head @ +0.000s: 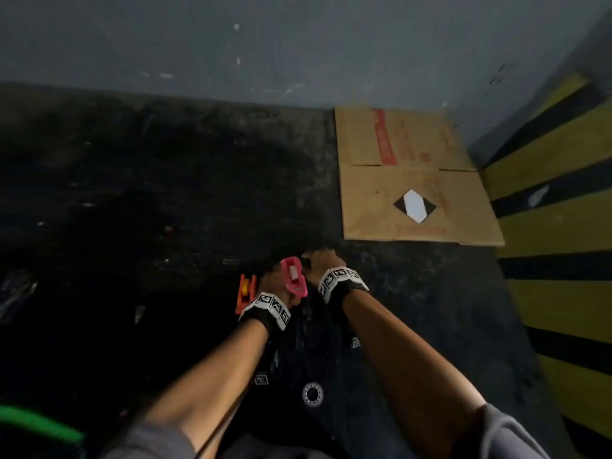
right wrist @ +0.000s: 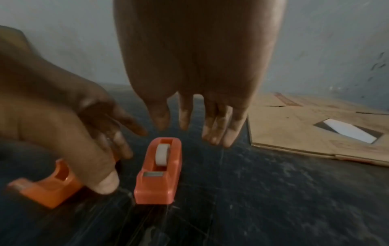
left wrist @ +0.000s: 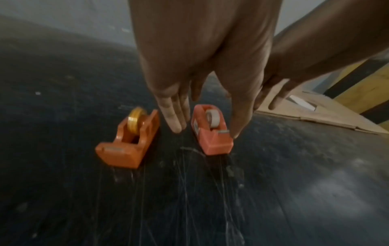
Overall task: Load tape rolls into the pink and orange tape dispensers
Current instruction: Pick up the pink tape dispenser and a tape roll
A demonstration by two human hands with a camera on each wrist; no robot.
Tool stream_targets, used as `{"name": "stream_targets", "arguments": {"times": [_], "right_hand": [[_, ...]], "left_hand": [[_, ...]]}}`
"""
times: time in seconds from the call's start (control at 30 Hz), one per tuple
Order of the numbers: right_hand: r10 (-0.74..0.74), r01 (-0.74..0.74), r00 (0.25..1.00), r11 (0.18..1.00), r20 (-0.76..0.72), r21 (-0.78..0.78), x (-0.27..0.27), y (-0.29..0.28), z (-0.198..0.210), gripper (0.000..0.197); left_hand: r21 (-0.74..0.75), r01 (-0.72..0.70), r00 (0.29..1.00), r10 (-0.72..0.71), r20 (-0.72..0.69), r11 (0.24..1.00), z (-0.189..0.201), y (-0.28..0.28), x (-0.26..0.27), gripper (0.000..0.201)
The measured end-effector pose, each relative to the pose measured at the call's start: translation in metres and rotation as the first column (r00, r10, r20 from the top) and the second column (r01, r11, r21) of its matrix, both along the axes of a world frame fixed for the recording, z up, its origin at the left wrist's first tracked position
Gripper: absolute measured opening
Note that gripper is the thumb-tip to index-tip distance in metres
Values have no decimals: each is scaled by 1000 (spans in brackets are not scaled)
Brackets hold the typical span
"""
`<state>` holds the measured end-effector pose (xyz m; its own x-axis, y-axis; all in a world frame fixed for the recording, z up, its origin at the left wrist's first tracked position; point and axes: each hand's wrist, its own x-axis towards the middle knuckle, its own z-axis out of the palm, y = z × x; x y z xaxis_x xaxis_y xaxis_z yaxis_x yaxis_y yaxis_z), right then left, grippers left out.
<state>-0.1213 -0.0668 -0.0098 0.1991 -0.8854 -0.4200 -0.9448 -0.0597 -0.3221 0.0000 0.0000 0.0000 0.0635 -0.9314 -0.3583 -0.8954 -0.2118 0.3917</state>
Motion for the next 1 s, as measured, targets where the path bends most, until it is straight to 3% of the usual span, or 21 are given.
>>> {"name": "stream_targets", "arguments": {"times": [0.1, 0.2, 0.33, 0.4, 0.47, 0.57, 0.63, 0.8, 1.0], "right_hand": [[19, -20, 1000, 999, -11, -37, 9, -8, -3, 38], [50, -50, 999, 998, 1, 29, 19, -7, 0, 29], [56, -56, 998, 998, 2, 28, 27, -11, -2, 37], [108, -107, 994, 994, -34, 20, 32, -15, -4, 39], [177, -175, 981, 984, -77, 26, 35, -18, -5, 37], [221, -215, 969, 974, -106, 65, 37, -20, -6, 31], [215, -211, 973, 976, -84, 59, 37, -19, -4, 26], [141, -141, 990, 990, 1, 16, 35, -10, -10, 28], [104, -101, 987, 994, 121, -36, 28, -4, -7, 27]], "left_hand": [[91, 31, 999, -33, 17, 995, 15, 0, 0, 83], [130, -33, 999, 36, -23, 991, -2, -13, 0, 103], [115, -33, 993, 45, -109, 993, -19, -27, -2, 91], [112, -70, 985, 86, -150, 991, -28, -33, 2, 96], [119, -76, 985, 93, -145, 990, -32, -35, 7, 100], [105, -54, 988, 68, -135, 993, -33, -36, 10, 90], [96, -44, 991, 55, -120, 994, -31, -36, 11, 87], [144, -57, 968, 90, -233, 988, -36, -40, 13, 86], [163, -99, 940, 146, -308, 982, -45, -41, 16, 97]]}}
